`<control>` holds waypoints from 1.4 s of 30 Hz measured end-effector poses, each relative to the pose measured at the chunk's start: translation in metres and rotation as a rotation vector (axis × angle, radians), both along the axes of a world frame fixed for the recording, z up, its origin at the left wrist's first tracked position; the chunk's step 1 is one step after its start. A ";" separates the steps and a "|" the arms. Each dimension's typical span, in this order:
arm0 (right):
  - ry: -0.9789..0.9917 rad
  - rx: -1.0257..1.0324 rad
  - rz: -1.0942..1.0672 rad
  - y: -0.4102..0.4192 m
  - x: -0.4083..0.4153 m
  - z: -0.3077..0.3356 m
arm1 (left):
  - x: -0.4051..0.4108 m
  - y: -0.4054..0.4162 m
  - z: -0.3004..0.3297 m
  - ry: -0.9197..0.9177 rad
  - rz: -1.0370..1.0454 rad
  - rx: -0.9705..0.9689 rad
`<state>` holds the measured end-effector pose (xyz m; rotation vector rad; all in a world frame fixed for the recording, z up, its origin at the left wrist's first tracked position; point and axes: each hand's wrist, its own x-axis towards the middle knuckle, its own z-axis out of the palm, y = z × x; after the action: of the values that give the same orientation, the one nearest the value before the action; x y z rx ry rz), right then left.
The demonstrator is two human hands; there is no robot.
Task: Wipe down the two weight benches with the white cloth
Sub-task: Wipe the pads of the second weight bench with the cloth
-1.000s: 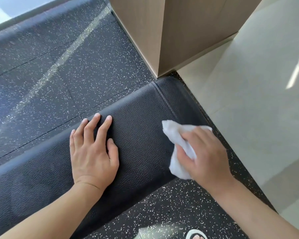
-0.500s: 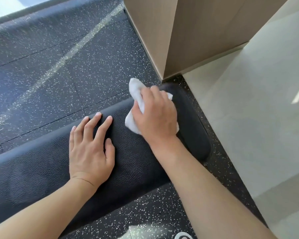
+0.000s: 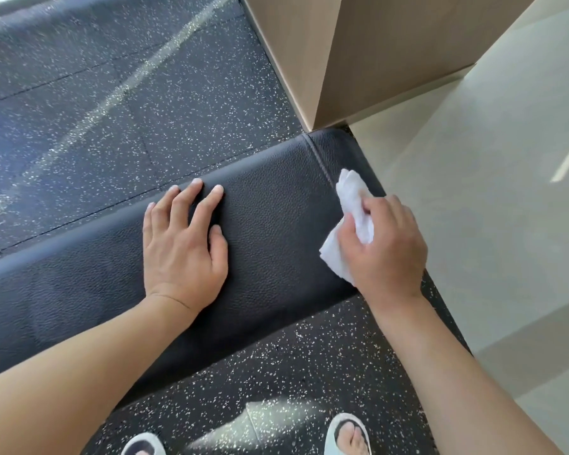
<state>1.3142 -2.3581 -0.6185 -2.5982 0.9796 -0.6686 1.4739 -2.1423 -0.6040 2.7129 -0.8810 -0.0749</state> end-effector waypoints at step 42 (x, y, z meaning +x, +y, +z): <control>0.305 0.130 0.897 0.599 0.351 0.020 | 0.110 0.501 0.007 0.074 0.541 -0.189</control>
<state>1.6651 -1.7593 -0.5987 -2.6675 -0.1425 0.0246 1.5840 -1.6417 -0.5968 2.6478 -0.1064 0.0210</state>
